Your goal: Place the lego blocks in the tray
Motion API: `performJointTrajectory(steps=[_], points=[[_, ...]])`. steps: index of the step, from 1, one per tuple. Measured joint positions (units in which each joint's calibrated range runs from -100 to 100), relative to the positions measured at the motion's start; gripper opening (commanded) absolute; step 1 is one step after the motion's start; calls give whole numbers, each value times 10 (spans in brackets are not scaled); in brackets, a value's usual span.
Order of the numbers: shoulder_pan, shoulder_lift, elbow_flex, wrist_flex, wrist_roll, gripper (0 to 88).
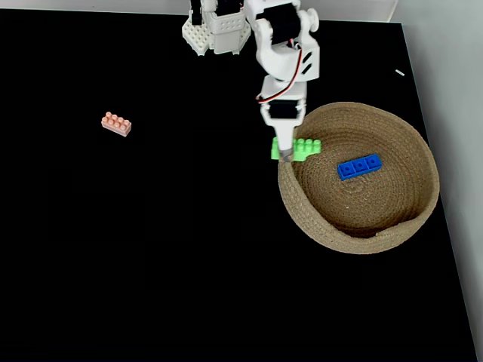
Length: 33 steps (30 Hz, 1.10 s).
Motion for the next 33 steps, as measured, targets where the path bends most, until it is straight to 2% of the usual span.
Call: performJointTrajectory(steps=[3, 7, 11, 17, 21, 23, 25, 30, 33], points=[[-59, -22, 60, -68, 14, 38], [-127, -26, 132, -145, 30, 229], [-139, -27, 140, -167, 27, 355], [-129, -27, 140, -179, 14, 385], [-104, -27, 135, -156, 8, 398], [-84, -27, 115, -123, 9, 429], [-55, -27, 81, -76, 16, 424], [67, -34, 25, 15, 41, 428], [153, -45, 22, 51, 63, 465]])
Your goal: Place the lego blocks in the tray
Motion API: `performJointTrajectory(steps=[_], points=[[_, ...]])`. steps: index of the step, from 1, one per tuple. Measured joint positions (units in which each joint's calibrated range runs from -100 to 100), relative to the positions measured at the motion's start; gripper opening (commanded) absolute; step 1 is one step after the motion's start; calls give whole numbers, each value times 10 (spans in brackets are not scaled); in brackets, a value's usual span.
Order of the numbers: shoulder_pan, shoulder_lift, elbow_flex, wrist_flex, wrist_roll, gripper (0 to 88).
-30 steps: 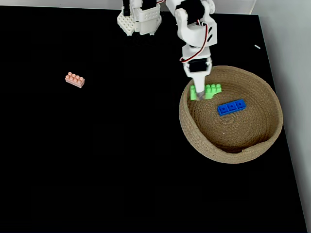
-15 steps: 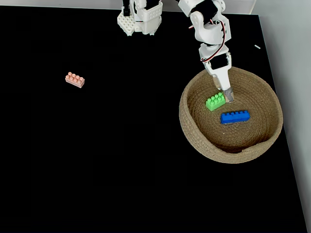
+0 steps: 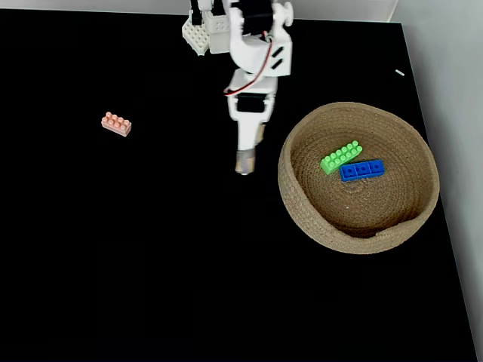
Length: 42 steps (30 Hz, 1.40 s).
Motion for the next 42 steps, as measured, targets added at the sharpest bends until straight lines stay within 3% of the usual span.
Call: performJointTrajectory(steps=[4, 11, 18, 32, 42], points=[[86, -3, 26, 17, 40, 488], [235, -3, 85, 17, 122, 454], [330, -3, 126, 7, 180, 466], [410, -3, 259, -117, 232, 408], [445, 31, 262, -172, 226, 372]])
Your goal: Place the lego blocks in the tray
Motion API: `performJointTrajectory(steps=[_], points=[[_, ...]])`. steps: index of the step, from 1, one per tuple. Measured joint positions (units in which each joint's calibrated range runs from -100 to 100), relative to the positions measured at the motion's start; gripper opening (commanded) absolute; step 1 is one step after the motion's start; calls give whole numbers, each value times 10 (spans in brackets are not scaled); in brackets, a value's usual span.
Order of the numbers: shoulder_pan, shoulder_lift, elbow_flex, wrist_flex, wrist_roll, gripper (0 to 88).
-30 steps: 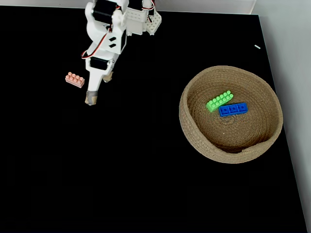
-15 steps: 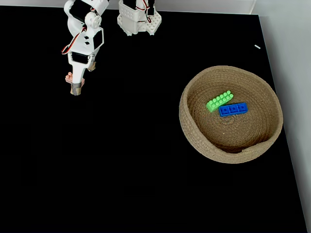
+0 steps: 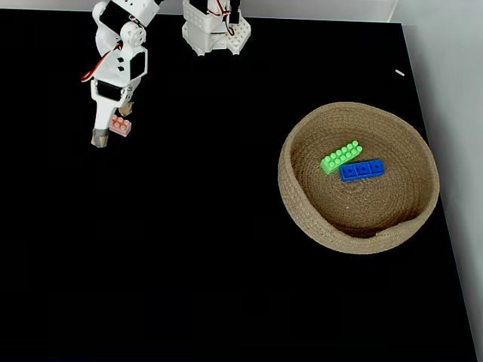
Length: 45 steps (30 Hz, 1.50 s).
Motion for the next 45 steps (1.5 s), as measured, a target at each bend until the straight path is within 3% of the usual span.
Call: performJointTrajectory(steps=[3, 5, 15, 19, 24, 30, 34, 41, 45], points=[[5, 11, 0, -12, -1, 263], [4, 14, 0, -18, 2, 4], [-15, 10, 19, -40, 19, 1], [-50, 5, -12, 25, 2, 1], [-139, -2, -141, 187, -40, 1], [-329, -65, -293, 300, -103, 2], [-446, -96, -330, 275, -151, 2], [-593, -102, -264, 129, -220, 4], [-651, -102, -177, 33, -222, 116]])
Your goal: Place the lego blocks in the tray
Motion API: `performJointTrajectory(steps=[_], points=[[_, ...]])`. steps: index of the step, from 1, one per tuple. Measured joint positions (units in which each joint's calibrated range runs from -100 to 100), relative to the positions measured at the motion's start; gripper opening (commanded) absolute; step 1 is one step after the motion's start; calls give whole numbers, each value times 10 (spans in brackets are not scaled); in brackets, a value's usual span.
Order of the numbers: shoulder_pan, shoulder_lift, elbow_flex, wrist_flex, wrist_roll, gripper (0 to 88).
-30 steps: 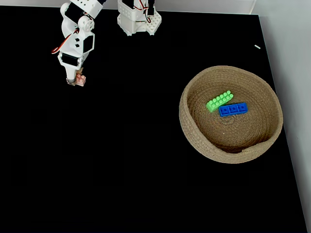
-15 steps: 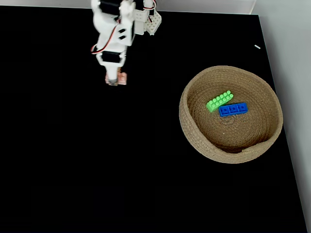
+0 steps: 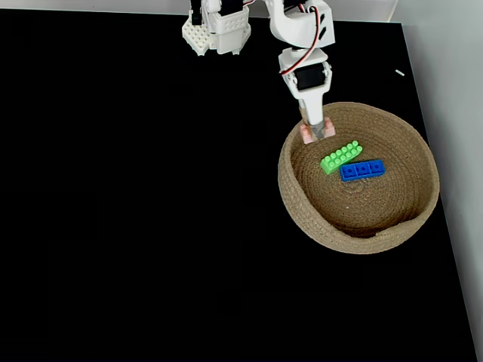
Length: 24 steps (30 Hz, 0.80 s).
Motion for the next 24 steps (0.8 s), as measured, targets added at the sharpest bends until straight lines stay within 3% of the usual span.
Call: performJointTrajectory(steps=[2, 5, 14, 20, 22, 24], points=[[-11, 0, 27, -36, -3, 162], [-15, 0, 46, -71, -9, 327], [-10, 0, 76, -126, -25, 475], [-7, -1, 93, -139, -36, 413], [5, -10, 93, -139, -36, 259], [24, -29, 95, -139, -30, 166]])
